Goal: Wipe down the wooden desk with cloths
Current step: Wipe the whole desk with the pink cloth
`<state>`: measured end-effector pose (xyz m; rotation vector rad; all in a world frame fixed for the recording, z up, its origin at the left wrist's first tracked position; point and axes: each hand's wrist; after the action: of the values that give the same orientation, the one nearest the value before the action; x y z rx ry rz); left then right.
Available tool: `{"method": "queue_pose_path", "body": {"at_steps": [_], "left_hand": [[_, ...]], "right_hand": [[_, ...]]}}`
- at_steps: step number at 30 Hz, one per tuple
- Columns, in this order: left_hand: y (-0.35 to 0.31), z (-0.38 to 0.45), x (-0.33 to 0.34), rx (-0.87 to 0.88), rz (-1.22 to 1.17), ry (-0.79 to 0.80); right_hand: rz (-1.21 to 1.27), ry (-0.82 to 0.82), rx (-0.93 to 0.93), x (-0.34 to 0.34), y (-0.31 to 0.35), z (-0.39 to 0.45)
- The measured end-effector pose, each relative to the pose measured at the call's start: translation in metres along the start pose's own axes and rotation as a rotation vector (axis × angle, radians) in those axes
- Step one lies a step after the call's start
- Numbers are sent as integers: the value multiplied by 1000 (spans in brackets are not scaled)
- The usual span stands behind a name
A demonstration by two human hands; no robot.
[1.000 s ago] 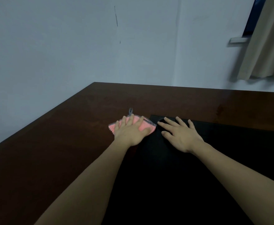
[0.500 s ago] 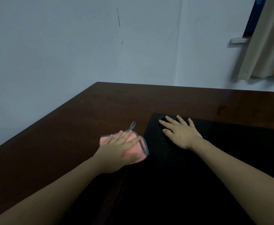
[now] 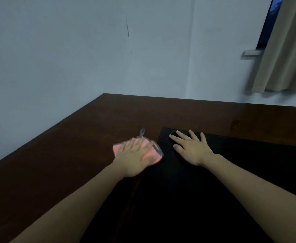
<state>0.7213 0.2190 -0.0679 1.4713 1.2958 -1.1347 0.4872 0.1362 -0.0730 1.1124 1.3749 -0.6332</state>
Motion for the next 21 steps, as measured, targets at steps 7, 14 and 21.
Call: {"method": "queue_pose_path", "body": {"at_steps": [7, 14, 21], "left_hand": [[41, -45, 16, 131, 12, -13], [75, 53, -5, -207, -25, -52], [62, 50, -6, -186, -45, -46]], "right_hand": [[-56, -52, -17, -2, 27, 8], [23, -34, -36, 16, 55, 29], [11, -43, -28, 17, 57, 25]]}}
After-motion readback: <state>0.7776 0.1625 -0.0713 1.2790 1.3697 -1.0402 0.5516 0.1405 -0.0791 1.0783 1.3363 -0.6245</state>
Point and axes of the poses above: each hand's wrist, its own z-axis towards the middle knuckle, its own x-axis out of the palm, y = z × x, and after that the axes turned 4 degrees about z, right-handed
